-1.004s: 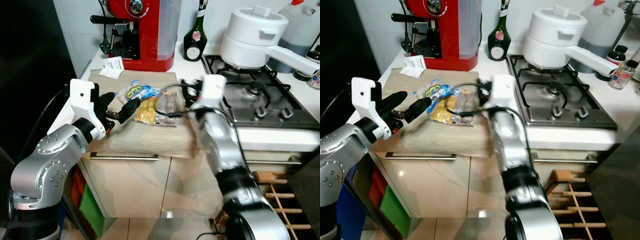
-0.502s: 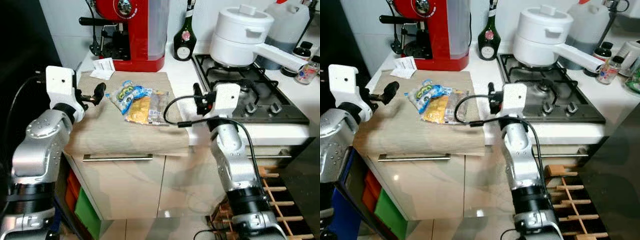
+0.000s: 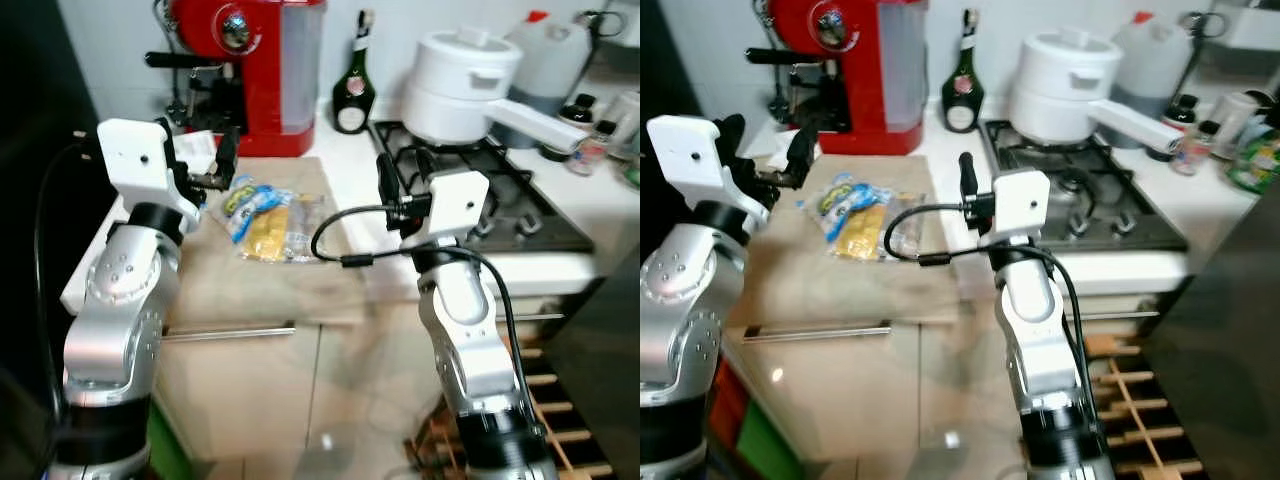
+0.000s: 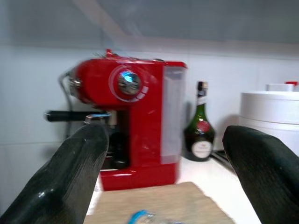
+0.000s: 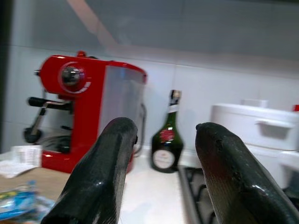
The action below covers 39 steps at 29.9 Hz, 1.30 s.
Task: Restocking fridge
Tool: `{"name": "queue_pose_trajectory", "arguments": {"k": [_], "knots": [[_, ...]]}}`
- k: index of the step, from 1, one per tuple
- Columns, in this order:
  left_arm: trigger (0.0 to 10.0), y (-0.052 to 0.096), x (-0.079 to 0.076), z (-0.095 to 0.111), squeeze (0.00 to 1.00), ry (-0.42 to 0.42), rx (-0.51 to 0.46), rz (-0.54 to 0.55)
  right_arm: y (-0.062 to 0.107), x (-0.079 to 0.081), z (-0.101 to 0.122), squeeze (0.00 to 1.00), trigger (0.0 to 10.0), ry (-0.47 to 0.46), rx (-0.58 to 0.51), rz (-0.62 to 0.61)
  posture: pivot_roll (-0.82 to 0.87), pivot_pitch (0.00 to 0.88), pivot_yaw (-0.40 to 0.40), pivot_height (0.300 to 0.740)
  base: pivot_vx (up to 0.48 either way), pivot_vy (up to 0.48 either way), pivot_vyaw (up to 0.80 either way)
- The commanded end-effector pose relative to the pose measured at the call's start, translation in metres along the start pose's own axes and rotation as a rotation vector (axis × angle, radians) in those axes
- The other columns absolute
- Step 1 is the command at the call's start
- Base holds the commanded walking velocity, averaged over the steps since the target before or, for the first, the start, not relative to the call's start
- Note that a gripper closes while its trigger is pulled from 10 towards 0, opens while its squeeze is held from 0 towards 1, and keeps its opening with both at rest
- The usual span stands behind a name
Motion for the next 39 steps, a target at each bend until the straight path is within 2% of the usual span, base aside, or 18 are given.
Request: {"name": "queue_pose_trajectory", "arguments": {"k": [1, 5, 9, 11, 12, 13, 15, 18, 21, 22, 26, 27, 28, 29, 30, 33, 37, 39], "knots": [[10.0, 0.001, 0.001, -0.005, 0.00, -0.007, 0.022, 0.012, -0.002, 0.000, -0.001, 0.00, 10.0, 0.016, 0.010, 0.005, -0.02, 0.000, -0.012, 0.740, 0.000, 0.480, 0.00], [10.0, 0.002, 0.004, -0.005, 0.00, -0.015, 0.030, 0.009, -0.003, 0.003, -0.003, 0.00, 10.0, 0.031, 0.035, 0.022, -0.02, 0.000, -0.012, 0.740, 0.000, 0.480, -0.59], [10.0, -0.004, 0.008, -0.007, 0.00, -0.033, 0.037, 0.005, -0.005, 0.005, -0.006, 0.00, 10.0, 0.024, 0.047, 0.034, -0.02, 0.000, -0.015, 0.740, 0.000, 0.480, -0.78], [10.0, -0.007, 0.005, -0.009, 0.00, -0.042, 0.055, -0.021, -0.005, 0.006, -0.006, 0.00, 10.0, 0.027, 0.048, 0.040, -0.02, 0.000, -0.014, 0.740, 0.000, 0.480, -0.77], [10.0, -0.012, 0.007, -0.012, 0.00, -0.117, 0.072, -0.010, -0.006, 0.007, -0.007, 0.00, 10.0, 0.026, 0.050, 0.042, -0.02, 0.000, -0.012, 0.740, 0.000, 0.480, 0.00], [10.0, -0.014, 0.007, -0.014, 0.00, -0.128, 0.087, -0.015, -0.006, 0.007, -0.007, 0.00, 10.0, 0.025, 0.053, 0.042, -0.02, 0.000, -0.012, 0.740, 0.000, 0.000, 0.00], [10.0, -0.020, 0.003, -0.014, 0.00, -0.043, 0.082, -0.061, -0.006, 0.007, -0.006, 0.00, 10.0, 0.025, 0.050, 0.038, -0.02, 0.000, -0.007, 0.740, 0.000, 0.000, 0.00], [10.0, -0.023, 0.006, -0.014, 0.00, -0.047, 0.083, -0.066, -0.007, 0.007, -0.006, 0.00, 10.0, 0.025, 0.048, 0.035, -0.02, 0.000, -0.007, 0.740, 0.000, 0.000, 0.00], [10.0, -0.030, 0.007, -0.027, 0.00, -0.034, 0.142, -0.099, -0.005, 0.008, -0.004, 0.00, 10.0, 0.022, 0.043, 0.037, -0.03, 0.000, -0.001, 0.740, 0.000, 0.000, 0.00], [10.0, -0.038, 0.013, -0.041, 0.00, -0.030, 0.207, -0.105, -0.004, 0.009, -0.004, 0.00, 10.0, 0.020, 0.040, 0.039, -0.03, 0.000, 0.003, 0.740, 0.000, 0.000, 0.00], [10.0, -0.048, 0.024, -0.055, 0.00, -0.012, 0.261, -0.089, -0.002, 0.008, -0.004, 0.00, 10.0, 0.013, 0.046, 0.033, -0.04, 0.000, 0.010, 0.740, 0.000, 0.000, 0.00], [10.0, -0.050, 0.027, -0.058, 0.00, -0.008, 0.270, -0.084, -0.001, 0.007, -0.005, 0.00, 10.0, 0.000, 0.053, 0.031, -0.04, 0.000, 0.010, 0.740, 0.000, 0.000, 0.00], [10.0, -0.052, 0.031, -0.058, 0.00, 0.012, 0.274, -0.078, -0.003, 0.004, -0.010, 0.00, 10.0, -0.089, 0.094, 0.008, -0.07, 0.000, 0.030, 0.740, 0.000, 0.000, 0.00], [10.0, -0.052, 0.031, -0.058, 0.00, 0.012, 0.274, -0.078, -0.003, 0.004, -0.010, 0.00, 10.0, -0.089, 0.094, 0.008, -0.07, 0.000, 0.030, 0.740, 0.000, 0.000, 0.00], [10.0, -0.052, 0.032, -0.057, 0.00, 0.017, 0.270, -0.078, -0.004, 0.003, -0.012, 0.00, 10.0, -0.134, 0.113, -0.001, -0.07, 0.000, 0.031, 0.740, 0.000, 0.000, 0.00], [10.0, -0.050, 0.022, -0.050, 0.00, 0.021, 0.224, -0.118, -0.016, 0.001, -0.018, 0.00, 10.0, -0.189, 0.160, -0.013, -0.07, 0.000, 0.034, 0.740, 0.000, 0.000, 0.00], [10.0, -0.038, 0.002, -0.033, 0.00, -0.075, 0.102, -0.254, -0.036, 0.003, -0.032, 0.00, 10.0, -0.339, 0.247, -0.017, -0.03, 0.000, 0.016, 0.740, 0.000, 0.000, 0.00], [10.0, -0.030, 0.005, -0.033, 0.00, -0.132, 0.107, -0.288, -0.047, 0.008, -0.044, 0.00, 10.0, -0.449, 0.315, -0.011, 0.00, 0.000, -0.001, 0.740, 0.000, 0.000, 0.00]]}}
Point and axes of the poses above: a point about 5 cm out from each wrist's last joint towards the gripper, its own y axis pointing back from the gripper into the wrist, its own z axis along the axis of the wrist's last joint, x = y × z, the point moved 3 cm from there along -y, pointing out of the wrist towards the gripper, and after that the axes turned 15 degrees about -y, right-handed, at the moved point
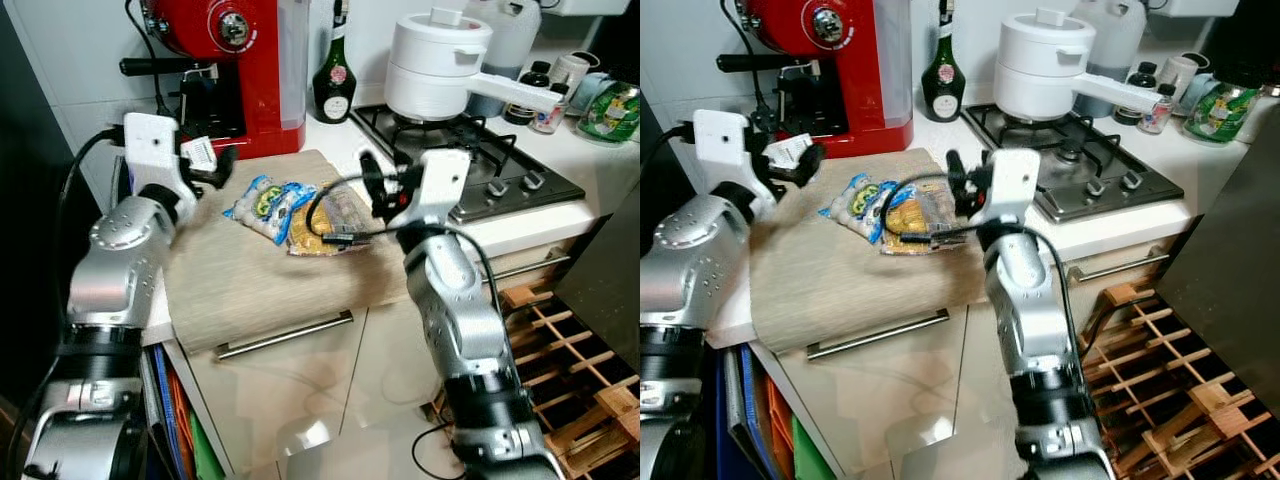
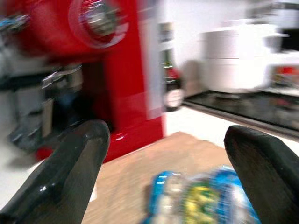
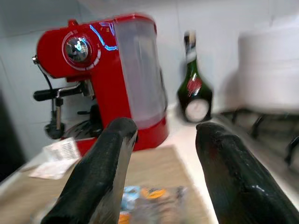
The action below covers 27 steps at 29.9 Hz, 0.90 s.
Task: Restocking fridge
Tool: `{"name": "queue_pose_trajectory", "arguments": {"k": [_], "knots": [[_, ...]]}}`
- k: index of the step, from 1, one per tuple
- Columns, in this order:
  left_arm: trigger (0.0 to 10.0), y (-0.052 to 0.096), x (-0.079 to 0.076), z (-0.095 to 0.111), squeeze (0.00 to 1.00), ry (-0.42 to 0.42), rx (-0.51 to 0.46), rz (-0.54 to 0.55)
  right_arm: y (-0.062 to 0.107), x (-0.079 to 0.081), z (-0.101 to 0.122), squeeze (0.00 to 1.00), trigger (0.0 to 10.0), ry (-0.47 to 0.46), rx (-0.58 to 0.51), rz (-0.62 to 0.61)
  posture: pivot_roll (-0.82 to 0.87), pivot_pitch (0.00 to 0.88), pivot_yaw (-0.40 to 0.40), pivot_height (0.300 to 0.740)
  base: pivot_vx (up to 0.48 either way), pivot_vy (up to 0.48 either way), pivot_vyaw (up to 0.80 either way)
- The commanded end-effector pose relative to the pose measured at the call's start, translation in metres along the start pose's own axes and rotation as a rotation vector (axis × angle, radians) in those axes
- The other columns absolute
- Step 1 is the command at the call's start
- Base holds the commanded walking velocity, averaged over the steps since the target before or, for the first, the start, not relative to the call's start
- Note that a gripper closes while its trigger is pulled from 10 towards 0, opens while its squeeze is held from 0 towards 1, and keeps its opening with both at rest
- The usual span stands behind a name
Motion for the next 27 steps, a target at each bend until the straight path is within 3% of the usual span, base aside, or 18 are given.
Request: {"name": "queue_pose_trajectory", "arguments": {"k": [1, 5, 15, 16, 18, 23, 27], "knots": [[10.0, 0.004, 0.004, 0.004, 0.00, -0.049, -0.005, -0.015, -0.005, -0.003, -0.010, 0.00, 10.0, -0.072, 0.057, -0.006, 0.00, 0.000, -0.001, 0.740, 0.000, 0.000, 0.00], [10.0, 0.020, 0.015, 0.001, 0.00, -0.041, 0.018, 0.024, -0.022, -0.003, -0.014, 0.00, 10.0, -0.193, 0.122, -0.008, 0.04, 0.000, -0.027, 0.740, 0.000, 0.000, 0.00], [10.0, 0.037, 0.011, -0.002, 0.00, -0.024, 0.027, 0.018, -0.036, -0.004, -0.016, 0.00, 10.0, -0.325, 0.183, -0.012, 0.08, 0.004, -0.047, 0.740, 0.000, 0.000, 0.00], [10.0, 0.040, 0.008, -0.002, 0.00, -0.021, 0.032, -0.001, -0.039, -0.004, -0.018, 0.00, 10.0, -0.445, 0.214, -0.016, 0.08, 0.006, -0.050, 0.740, 0.000, 0.000, 0.00], [10.0, 0.042, 0.004, -0.002, 0.00, -0.017, 0.037, -0.014, -0.041, -0.005, -0.021, 0.00, 10.0, -0.493, 0.245, -0.026, 0.08, 0.008, -0.052, 0.740, 0.000, 0.000, 0.00], [10.0, 0.045, -0.010, -0.002, 0.00, 0.043, 0.034, -0.094, -0.042, -0.007, -0.024, 0.00, 10.0, -0.536, 0.277, -0.053, 0.08, 0.010, -0.057, 0.740, 0.000, 0.000, 0.00], [10.0, 0.046, -0.016, -0.002, 0.00, 0.043, 0.037, -0.137, -0.040, -0.012, -0.034, 0.00, 10.0, -0.540, 0.346, -0.099, 0.08, 0.014, -0.059, 0.740, 0.000, 0.000, 0.00]]}}
Point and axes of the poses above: a point about 5 cm out from each wrist's last joint towards the gripper, its own y axis pointing back from the gripper into the wrist, its own z axis along the axis of the wrist's last joint, x = y × z, the point moved 3 cm from there along -y, pointing out of the wrist towards the gripper, and after that the axes turned 15 degrees about -y, right-handed, at the moved point
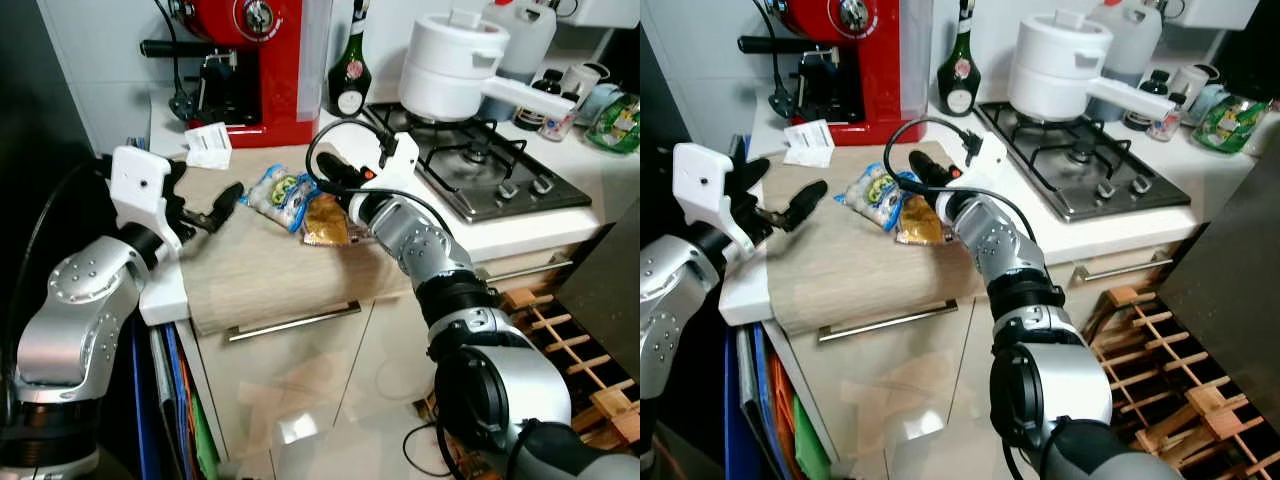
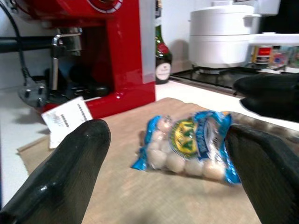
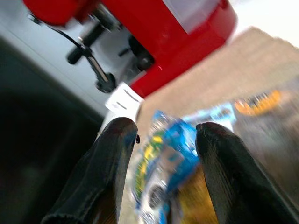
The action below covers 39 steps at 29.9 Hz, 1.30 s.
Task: Restocking fridge
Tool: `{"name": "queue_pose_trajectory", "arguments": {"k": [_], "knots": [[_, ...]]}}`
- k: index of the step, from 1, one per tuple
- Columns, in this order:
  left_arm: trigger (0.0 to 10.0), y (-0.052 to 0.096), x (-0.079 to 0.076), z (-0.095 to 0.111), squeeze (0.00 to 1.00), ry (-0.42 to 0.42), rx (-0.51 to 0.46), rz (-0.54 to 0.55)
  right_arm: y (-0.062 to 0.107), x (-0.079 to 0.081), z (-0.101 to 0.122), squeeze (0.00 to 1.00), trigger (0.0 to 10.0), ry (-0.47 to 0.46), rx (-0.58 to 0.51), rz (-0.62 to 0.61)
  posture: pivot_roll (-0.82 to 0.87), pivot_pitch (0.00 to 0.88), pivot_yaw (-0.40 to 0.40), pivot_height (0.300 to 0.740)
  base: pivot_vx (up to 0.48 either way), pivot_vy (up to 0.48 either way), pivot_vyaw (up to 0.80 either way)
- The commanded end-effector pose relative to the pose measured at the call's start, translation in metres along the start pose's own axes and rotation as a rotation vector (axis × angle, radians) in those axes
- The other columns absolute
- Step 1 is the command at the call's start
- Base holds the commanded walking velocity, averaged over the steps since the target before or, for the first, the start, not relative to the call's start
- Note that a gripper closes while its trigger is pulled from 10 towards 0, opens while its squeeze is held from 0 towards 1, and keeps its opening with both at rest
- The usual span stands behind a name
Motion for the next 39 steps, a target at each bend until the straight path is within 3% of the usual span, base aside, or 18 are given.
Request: {"name": "queue_pose_trajectory", "arguments": {"k": [1, 13, 21, 22, 23, 24, 29, 39], "knots": [[10.0, 0.000, -0.005, 0.002, 0.00, 0.002, -0.001, -0.038, -0.002, 0.002, 0.001, 0.00, 10.0, -0.002, 0.024, -0.022, 0.08, 0.014, -0.059, 0.740, 0.000, 0.000, 0.00], [10.0, 0.001, -0.006, 0.001, 0.00, 0.009, 0.016, -0.053, -0.004, 0.000, -0.011, 0.00, 10.0, -0.027, 0.103, -0.046, 0.08, 0.021, -0.062, 0.740, 0.000, 0.000, 0.00], [10.0, 0.004, -0.007, 0.000, 0.00, 0.009, 0.029, -0.068, -0.003, -0.013, -0.015, 0.00, 10.0, -0.051, 0.103, -0.111, 0.08, 0.025, -0.068, 0.740, 0.000, 0.000, 0.00], [10.0, 0.004, -0.007, 0.000, 0.00, 0.013, 0.029, -0.066, -0.003, -0.016, -0.017, 0.00, 5.0, -0.062, 0.102, -0.121, 0.08, 0.027, -0.068, 0.740, 0.000, 0.000, 0.00], [10.0, 0.005, -0.007, -0.001, 0.00, 0.018, 0.030, -0.065, -0.002, -0.020, -0.019, 0.00, 5.0, -0.074, 0.100, -0.132, 0.08, 0.027, -0.068, 0.740, 0.000, 0.000, 0.00], [10.0, 0.004, -0.006, -0.001, 0.00, 0.021, 0.032, -0.064, -0.002, -0.023, -0.021, 0.00, 0.0, -0.088, 0.098, -0.140, 0.08, 0.028, -0.065, 0.740, 0.000, 0.000, 0.00], [10.0, 0.004, -0.007, -0.002, 0.00, 0.040, 0.036, -0.064, -0.002, -0.030, -0.033, 0.00, 0.0, -0.105, 0.105, -0.164, 0.09, 0.028, -0.063, 0.740, 0.000, 0.000, 0.00], [10.0, 0.005, -0.007, -0.002, 0.00, 0.064, 0.040, -0.057, -0.008, -0.016, -0.048, 0.00, 0.0, -0.111, 0.119, -0.132, 0.10, 0.029, -0.071, 0.740, 0.000, 0.000, 0.00]]}}
Point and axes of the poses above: a point about 5 cm out from each wrist's last joint towards the gripper, its own y axis pointing back from the gripper into the wrist, its own z axis along the axis of the wrist's last joint, x = y × z, the point moved 3 cm from there along -y, pointing out of the wrist towards the gripper, and after that the axes turned 15 degrees about -y, right-handed, at the moved point
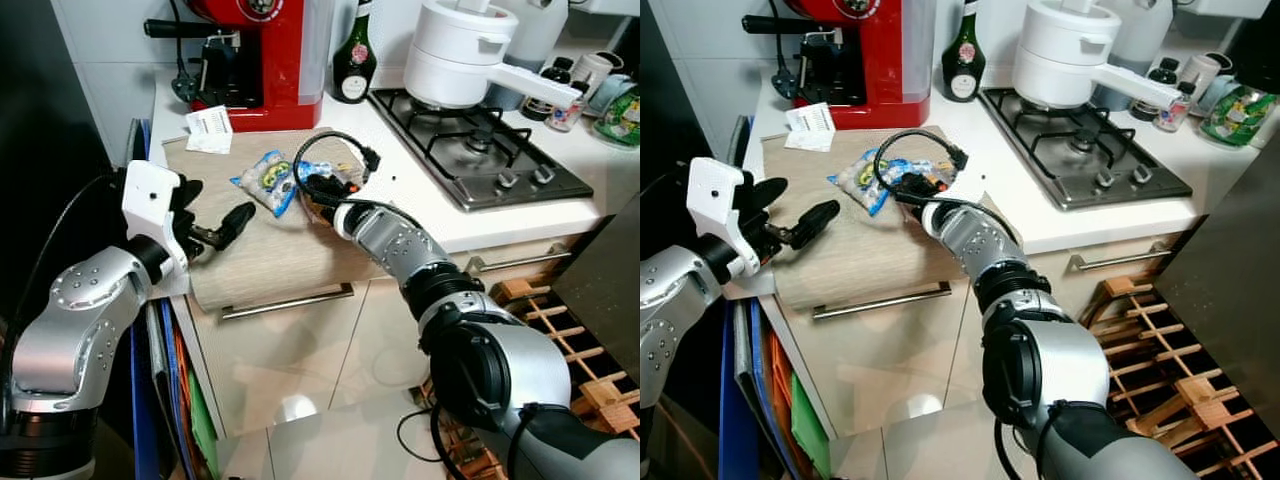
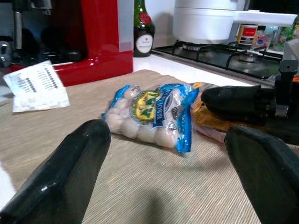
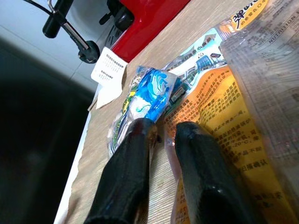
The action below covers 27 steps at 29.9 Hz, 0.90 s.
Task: Restocking fridge
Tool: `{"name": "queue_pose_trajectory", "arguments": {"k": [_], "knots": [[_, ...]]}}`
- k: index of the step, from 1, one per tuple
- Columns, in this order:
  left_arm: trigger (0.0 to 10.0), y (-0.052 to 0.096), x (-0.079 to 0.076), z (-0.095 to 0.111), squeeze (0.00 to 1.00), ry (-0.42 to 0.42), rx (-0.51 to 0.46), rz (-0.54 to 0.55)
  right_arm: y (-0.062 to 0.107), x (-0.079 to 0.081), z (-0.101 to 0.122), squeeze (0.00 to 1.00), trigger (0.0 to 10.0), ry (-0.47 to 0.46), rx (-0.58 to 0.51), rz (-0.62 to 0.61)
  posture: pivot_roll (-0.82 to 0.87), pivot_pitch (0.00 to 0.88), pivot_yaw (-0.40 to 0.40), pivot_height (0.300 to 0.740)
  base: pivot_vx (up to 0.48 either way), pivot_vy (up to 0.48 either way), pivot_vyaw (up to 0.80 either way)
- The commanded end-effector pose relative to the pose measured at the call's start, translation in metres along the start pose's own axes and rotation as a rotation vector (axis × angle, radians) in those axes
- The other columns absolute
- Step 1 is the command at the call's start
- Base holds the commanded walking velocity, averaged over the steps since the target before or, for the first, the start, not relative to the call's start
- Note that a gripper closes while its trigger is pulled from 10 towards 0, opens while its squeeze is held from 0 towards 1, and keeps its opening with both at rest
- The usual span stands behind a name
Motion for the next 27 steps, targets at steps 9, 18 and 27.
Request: {"name": "queue_pose_trajectory", "arguments": {"k": [9, 18, 27], "knots": [[10.0, 0.002, -0.003, 0.003, 0.00, 0.020, -0.011, 0.016, -0.004, 0.043, 0.011, 0.04, 0.0, 0.207, -0.073, 0.164, 0.09, 0.028, -0.079, 0.740, 0.000, 0.000, 0.00], [10.0, 0.001, -0.013, -0.001, 0.00, 0.034, -0.009, 0.012, 0.001, 0.063, 0.031, 0.02, 0.0, 0.365, -0.173, 0.249, 0.07, 0.026, -0.077, 0.740, 0.000, 0.000, 0.00], [10.0, 0.001, -0.023, -0.003, 0.00, -0.020, -0.004, 0.021, 0.006, 0.052, 0.035, 0.00, 10.0, 0.668, -0.288, 0.165, 0.07, 0.026, -0.071, 0.740, 0.000, 0.000, 0.00]]}}
Point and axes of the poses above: a point about 5 cm out from each wrist's last joint towards the gripper, its own y axis pointing back from the gripper into the wrist, its own z axis along the axis of the wrist's last joint, x = y × z, the point moved 3 cm from there along -y, pointing out of the wrist towards the gripper, and after that the axes turned 15 degrees about -y, right-handed, at the moved point
